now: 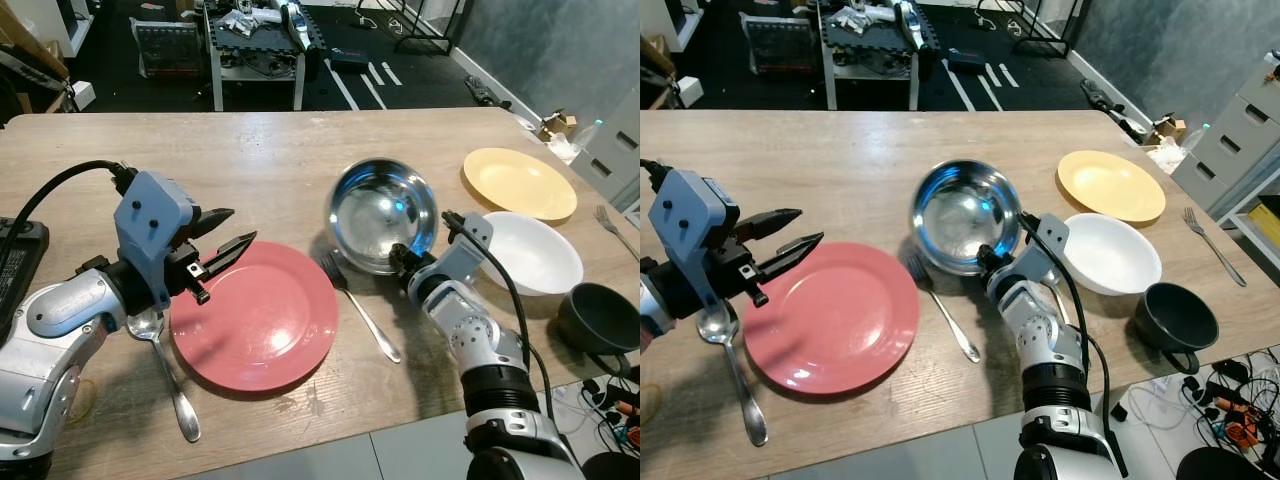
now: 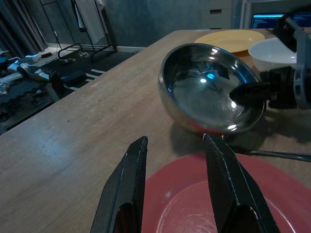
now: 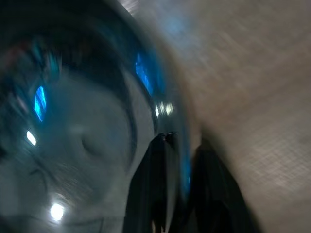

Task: Setting the table

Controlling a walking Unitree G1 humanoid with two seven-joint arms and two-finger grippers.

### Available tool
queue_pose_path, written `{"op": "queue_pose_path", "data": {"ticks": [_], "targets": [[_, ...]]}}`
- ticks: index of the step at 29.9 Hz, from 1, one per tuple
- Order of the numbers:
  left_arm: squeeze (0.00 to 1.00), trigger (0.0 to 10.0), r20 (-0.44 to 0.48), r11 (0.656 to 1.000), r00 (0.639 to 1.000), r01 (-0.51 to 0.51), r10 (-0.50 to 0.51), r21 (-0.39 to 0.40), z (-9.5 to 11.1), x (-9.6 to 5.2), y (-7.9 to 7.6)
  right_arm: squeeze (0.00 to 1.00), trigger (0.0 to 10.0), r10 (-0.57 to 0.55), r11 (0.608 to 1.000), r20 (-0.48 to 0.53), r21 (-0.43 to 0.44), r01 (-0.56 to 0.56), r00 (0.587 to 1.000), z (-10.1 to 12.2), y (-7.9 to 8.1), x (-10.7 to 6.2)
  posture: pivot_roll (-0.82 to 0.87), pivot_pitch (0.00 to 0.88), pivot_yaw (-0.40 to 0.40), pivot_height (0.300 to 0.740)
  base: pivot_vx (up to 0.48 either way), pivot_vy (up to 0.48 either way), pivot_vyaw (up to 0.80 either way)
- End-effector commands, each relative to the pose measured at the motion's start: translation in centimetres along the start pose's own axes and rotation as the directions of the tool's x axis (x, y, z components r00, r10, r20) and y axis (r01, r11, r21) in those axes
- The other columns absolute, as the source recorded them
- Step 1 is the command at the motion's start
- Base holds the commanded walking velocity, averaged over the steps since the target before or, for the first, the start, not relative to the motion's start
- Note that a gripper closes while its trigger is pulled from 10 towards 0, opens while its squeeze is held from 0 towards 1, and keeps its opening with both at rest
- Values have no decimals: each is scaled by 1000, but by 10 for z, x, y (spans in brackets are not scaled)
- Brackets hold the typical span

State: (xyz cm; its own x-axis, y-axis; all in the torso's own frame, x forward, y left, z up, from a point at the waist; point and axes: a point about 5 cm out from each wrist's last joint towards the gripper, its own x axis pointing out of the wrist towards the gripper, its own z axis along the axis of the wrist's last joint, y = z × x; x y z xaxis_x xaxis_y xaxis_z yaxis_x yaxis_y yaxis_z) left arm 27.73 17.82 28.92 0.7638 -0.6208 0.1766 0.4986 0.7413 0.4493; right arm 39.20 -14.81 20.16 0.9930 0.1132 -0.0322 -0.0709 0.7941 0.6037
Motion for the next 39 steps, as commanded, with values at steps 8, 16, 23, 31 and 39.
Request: {"op": "queue_pose_path", "data": {"ticks": [8,16,23,31,39], "targets": [[0,10000,-46,996,995,-88,87,-27,-14,1,4,0,0,68,996,125,-60,-60,990,12,6,-13,141,210,-19,740,0,0,0],[0,10000,-83,987,986,-151,146,-54,-23,4,5,0,0,102,992,203,-96,-84,974,25,11,-24,134,188,0,740,0,0,0],[0,10000,-195,958,947,-274,255,-81,-44,7,4,0,10000,92,990,335,-129,-51,938,49,9,-48,123,166,19,740,0,0,0],[0,10000,-241,902,885,-426,399,-72,-47,16,-2,0,10000,68,958,479,-277,77,875,63,-2,-86,100,149,52,740,0,0,0],[0,10000,-176,914,908,-398,380,-82,-35,34,-9,0,10000,-69,927,492,-289,238,868,56,-32,-100,87,140,68,740,0,0,-63]]}}
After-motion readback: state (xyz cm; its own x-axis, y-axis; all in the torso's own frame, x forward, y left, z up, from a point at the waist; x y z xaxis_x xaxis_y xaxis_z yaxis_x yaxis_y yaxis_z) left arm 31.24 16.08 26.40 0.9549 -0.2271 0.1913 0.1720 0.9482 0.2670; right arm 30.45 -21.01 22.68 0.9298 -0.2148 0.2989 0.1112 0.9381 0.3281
